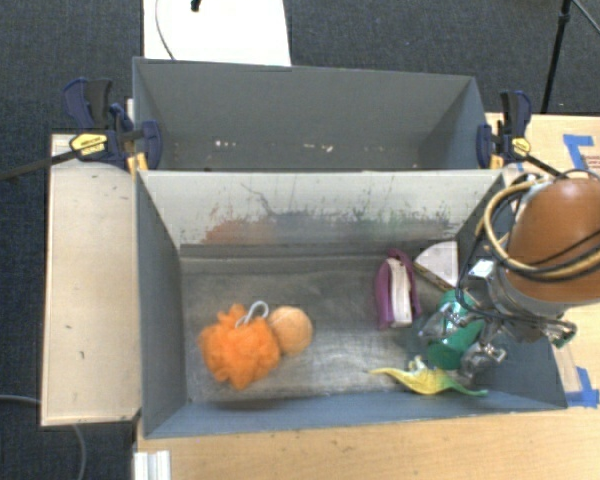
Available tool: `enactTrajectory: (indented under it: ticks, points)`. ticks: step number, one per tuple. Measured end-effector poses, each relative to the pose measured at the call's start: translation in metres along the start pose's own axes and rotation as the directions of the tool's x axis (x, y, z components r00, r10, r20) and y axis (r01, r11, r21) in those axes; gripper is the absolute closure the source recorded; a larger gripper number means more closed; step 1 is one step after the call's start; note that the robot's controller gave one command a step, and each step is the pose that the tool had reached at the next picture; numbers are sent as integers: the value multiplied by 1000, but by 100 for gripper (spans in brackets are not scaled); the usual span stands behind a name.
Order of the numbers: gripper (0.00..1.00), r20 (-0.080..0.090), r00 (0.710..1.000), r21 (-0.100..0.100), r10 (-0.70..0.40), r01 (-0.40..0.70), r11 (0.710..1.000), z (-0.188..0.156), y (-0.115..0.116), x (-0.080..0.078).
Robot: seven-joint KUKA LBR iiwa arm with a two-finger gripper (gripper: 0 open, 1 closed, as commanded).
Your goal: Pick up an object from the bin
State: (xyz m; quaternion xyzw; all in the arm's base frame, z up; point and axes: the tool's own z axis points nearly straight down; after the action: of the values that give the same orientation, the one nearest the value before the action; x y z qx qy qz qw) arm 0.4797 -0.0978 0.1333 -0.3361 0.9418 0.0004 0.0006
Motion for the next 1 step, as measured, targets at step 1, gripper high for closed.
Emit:
enactTrajectory:
  ticks: [1]
  points:
    - [100, 0, 1000, 0, -1, 1, 1000, 0, 0, 0]
